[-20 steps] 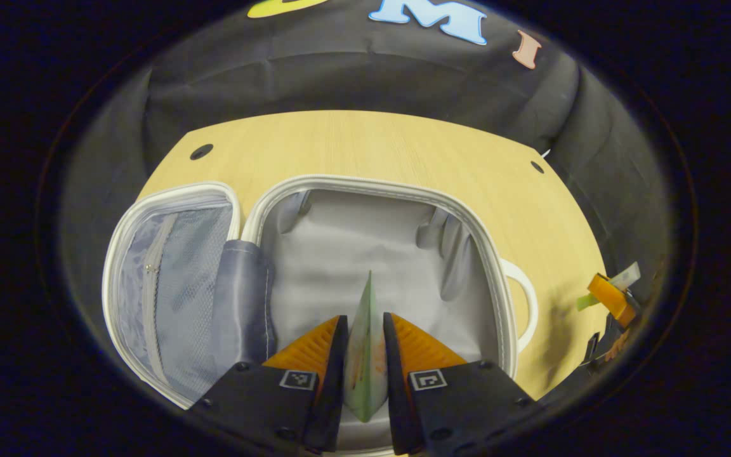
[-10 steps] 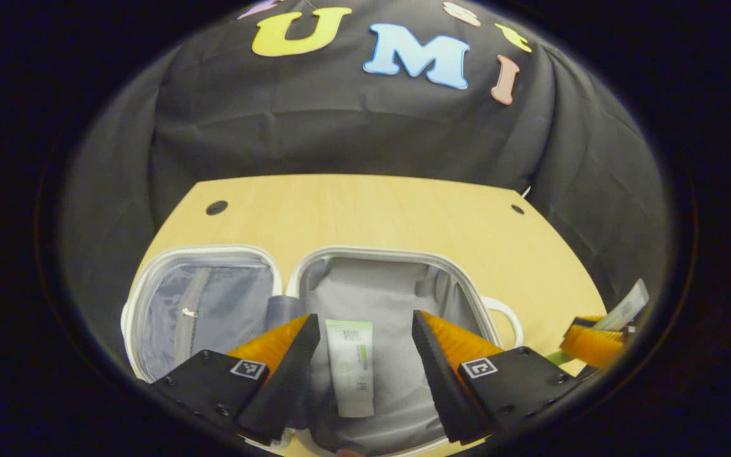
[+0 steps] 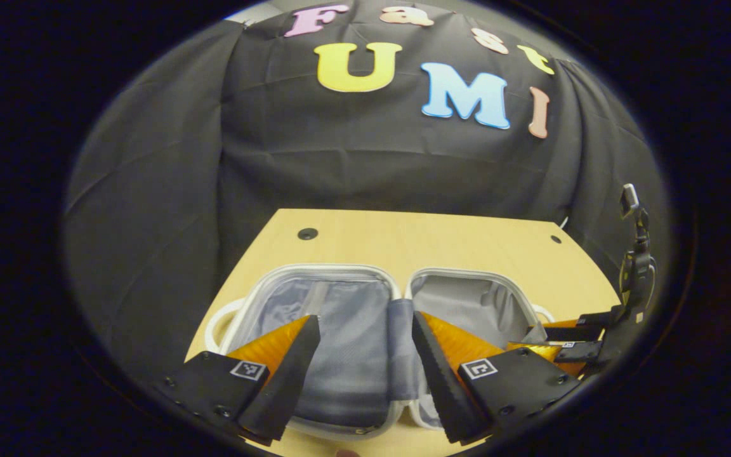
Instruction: First open the suitcase, pack the skin care products into it, and then close the suitcase.
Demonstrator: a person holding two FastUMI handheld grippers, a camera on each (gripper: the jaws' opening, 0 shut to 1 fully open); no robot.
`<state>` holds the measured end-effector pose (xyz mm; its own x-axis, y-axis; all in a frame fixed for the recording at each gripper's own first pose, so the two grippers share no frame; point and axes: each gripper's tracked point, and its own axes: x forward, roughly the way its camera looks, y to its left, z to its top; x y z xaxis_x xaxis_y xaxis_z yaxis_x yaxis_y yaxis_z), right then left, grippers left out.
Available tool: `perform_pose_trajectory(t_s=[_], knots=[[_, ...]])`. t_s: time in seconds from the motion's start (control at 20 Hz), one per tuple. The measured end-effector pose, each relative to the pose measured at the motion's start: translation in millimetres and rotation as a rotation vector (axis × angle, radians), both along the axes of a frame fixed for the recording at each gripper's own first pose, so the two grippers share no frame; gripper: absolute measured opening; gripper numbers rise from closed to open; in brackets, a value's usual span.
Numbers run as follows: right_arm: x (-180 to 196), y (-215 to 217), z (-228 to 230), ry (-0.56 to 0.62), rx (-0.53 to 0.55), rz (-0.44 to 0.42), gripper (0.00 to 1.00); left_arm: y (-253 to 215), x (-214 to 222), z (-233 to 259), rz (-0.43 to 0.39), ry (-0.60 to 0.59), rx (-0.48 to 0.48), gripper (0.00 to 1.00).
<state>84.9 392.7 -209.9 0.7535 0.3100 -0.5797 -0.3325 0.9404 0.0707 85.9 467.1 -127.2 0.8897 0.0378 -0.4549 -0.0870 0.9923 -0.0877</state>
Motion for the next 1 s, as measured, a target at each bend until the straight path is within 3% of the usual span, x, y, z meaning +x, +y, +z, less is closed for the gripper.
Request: perform_pose_trajectory(t_s=[0.05,0.35,0.6,0.8,1.0], knots=[[2.2,-3.9,19.0,-0.048,-0.018,0.001,0.98,14.6,-3.9,0.7,0.025,-0.002,-0.002,0.96],[-12.3,-13.5,69.2,-0.235,-0.045,-0.020,0.95,100.5,-8.6,7.9,0.139,-0.025,0.043,0.96],[-19.6,-36.7,99.3,-0.260,0.006,-0.097,0.95,174.7,1.4,4.7,0.191,-0.002,0.081,0.95],[-25.2,-76.6,116.6,-0.285,-0.016,-0.181,0.95,241.6,7.6,-35.3,0.241,0.093,0.010,0.95],[-28.5,-109.5,113.0,-0.251,-0.048,-0.242,0.95,260.1,12.3,-88.4,0.197,0.211,-0.099,0.95]])
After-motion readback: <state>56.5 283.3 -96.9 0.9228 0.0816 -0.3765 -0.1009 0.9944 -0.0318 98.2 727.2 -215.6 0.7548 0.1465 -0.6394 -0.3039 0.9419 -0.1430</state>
